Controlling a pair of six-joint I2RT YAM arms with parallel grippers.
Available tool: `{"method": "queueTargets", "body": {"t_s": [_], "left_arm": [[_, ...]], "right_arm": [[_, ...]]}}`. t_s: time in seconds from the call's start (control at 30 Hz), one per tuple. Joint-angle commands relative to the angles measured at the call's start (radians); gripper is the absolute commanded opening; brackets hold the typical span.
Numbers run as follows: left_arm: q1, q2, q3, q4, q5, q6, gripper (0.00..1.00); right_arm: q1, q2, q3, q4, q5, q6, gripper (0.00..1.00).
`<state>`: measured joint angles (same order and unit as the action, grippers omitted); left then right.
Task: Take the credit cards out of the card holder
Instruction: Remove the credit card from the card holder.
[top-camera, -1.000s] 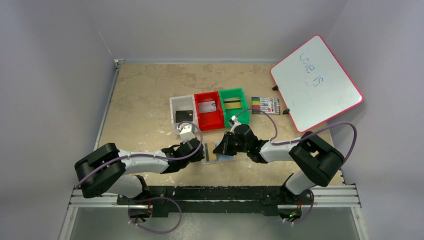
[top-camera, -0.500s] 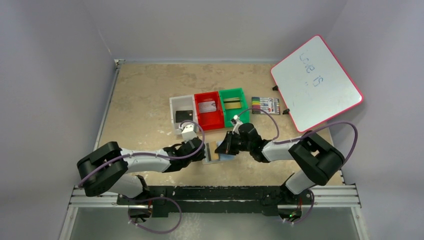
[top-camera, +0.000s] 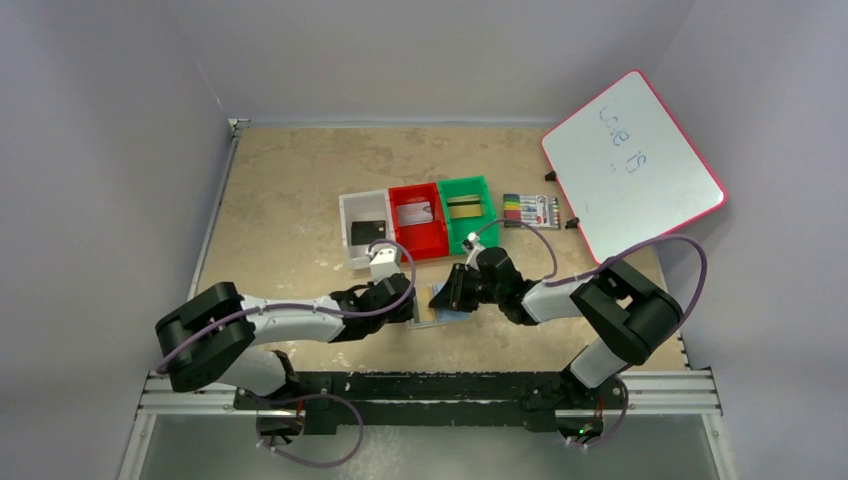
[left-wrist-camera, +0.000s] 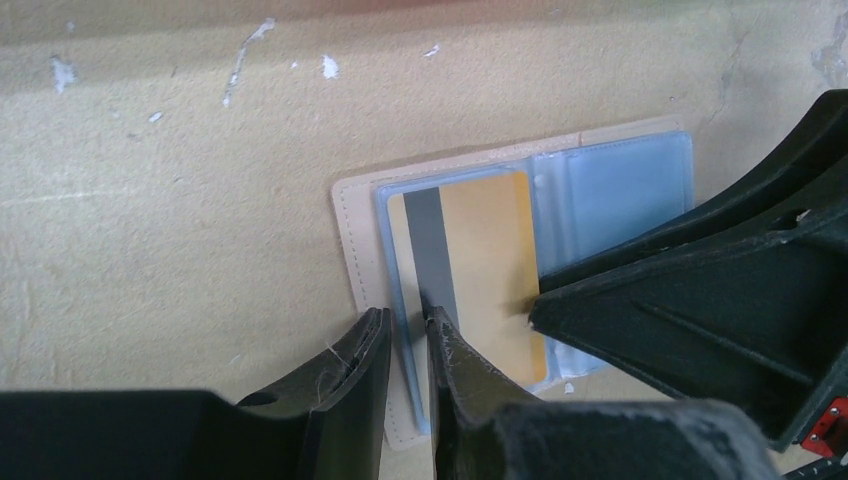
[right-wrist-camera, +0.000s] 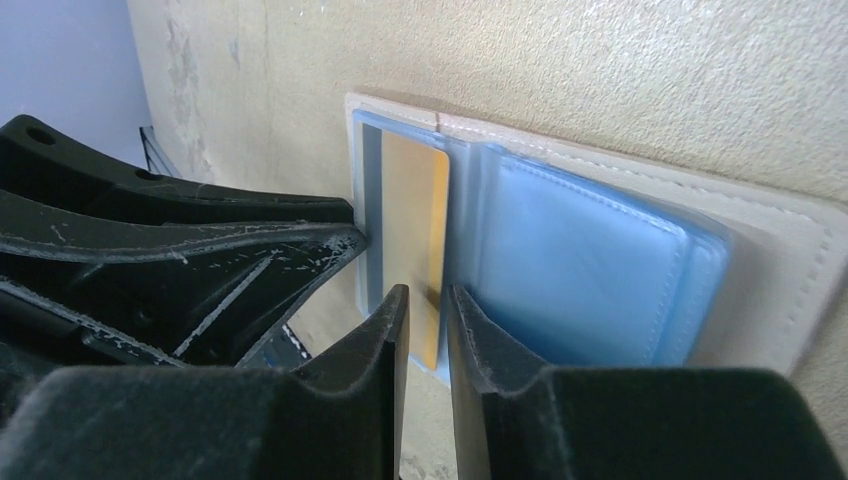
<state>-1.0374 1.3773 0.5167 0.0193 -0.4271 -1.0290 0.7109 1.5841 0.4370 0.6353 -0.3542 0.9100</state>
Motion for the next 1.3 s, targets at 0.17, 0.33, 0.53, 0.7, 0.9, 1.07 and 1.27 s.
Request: {"method": "queueTargets", "body": {"t_s": [0.17, 0.33, 0.53, 0.7, 0.9, 1.07, 1.27], "left_arm": [[-0.031, 0.094, 0.102, -0.064, 0.004, 0.051, 0.16], [-0.035, 0.105, 0.106, -0.082, 0.001, 0.065, 0.09], [-0.035, 0.128, 0.100, -0.079, 0.009, 0.071, 0.00], [-0.034, 0.163, 0.116, -0.091, 0.007, 0.072, 0.00], [-0.035, 0.186, 0.129, -0.104, 0.003, 0.070, 0.00], [-0.036, 0.194, 0.133, -0.143, -0.029, 0.068, 0.00], [-0.036, 0.202, 0.138, -0.163, -0.049, 0.072, 0.00]], "right_arm": [[-0.016, 0.033, 0.009, 0.057, -0.003, 0.063, 0.27], [-0.020, 0.049, -0.038, 0.162, -0.017, 0.112, 0.18], [-0.033, 0.001, -0.092, 0.220, 0.007, 0.157, 0.08], [-0.057, -0.020, -0.096, 0.224, -0.030, 0.147, 0.12], [-0.077, 0.001, -0.136, 0.335, -0.073, 0.188, 0.00], [-0.104, -0.065, -0.148, 0.231, -0.035, 0.148, 0.00], [-0.134, -0.111, -0.156, 0.137, -0.028, 0.100, 0.00]]}}
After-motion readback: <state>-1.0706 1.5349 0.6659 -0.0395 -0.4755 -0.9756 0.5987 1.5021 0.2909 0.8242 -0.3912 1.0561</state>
